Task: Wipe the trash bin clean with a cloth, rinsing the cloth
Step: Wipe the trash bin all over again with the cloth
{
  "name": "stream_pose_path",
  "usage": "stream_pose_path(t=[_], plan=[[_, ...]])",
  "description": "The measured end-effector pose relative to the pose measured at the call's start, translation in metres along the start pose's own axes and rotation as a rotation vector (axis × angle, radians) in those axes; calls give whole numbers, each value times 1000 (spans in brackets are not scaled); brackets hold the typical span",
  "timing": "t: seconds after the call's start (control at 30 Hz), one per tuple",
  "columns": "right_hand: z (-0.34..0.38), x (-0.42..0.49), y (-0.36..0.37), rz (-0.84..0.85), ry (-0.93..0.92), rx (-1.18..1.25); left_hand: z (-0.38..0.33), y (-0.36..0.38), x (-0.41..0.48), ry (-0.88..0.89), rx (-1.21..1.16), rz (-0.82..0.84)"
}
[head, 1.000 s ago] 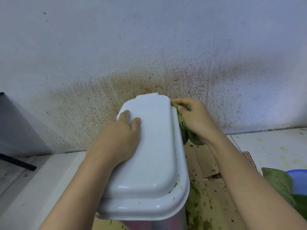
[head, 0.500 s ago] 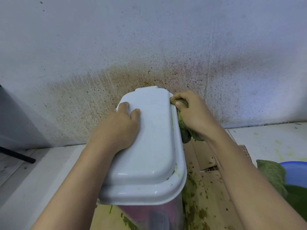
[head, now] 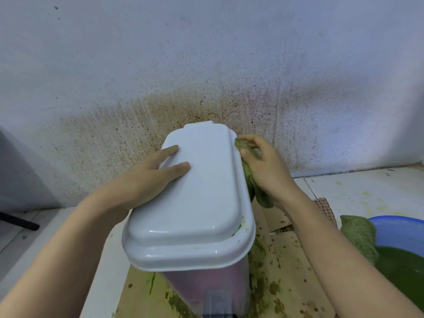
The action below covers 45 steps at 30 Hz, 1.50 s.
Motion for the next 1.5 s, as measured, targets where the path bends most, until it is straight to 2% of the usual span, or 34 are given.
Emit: stream_pose_path(t=[0.1,0.27,0.4,0.5,0.67,0.77,1.0,1.2,1.3,1.5], plan=[[-3,12,2,6,14,-23,3,3,-8,52,-90,-64],[14,-14,-3,35,-159,-214,3,7,-4,86,-36,-121],[25,-58,-15,108,-223,-234,5,6,-2,91,-12,-124],[27,-61,-15,87,-221,-230,7,6,-1,84,-6,-119],[20,-14,-3,48,-154,-381,9,6,-2,87,-4,-122],[22,-15,-6,86,-158,-381,7,7,-3,91,-16,-120],[41,-87,-22,115,-277,-312,8,6,-2,90,-1,-115],[29,-20,-6,-3,-163,-385,11,6,0,96,1,-122],[24,17,0,3,-86,-405,12,6,1,86,0,-124],[26,-7,-6,40,-63,-284,10,7,1,50,-27,-112]])
Point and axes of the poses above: each hand's wrist, its own x-axis towards the middle knuckle, its own y-axis out of the palm, z = x × y, the point moved 3 cm from there along x, towards the middle knuckle, and after that the axes turned 1 degree about -x, right-handed, at the moved point
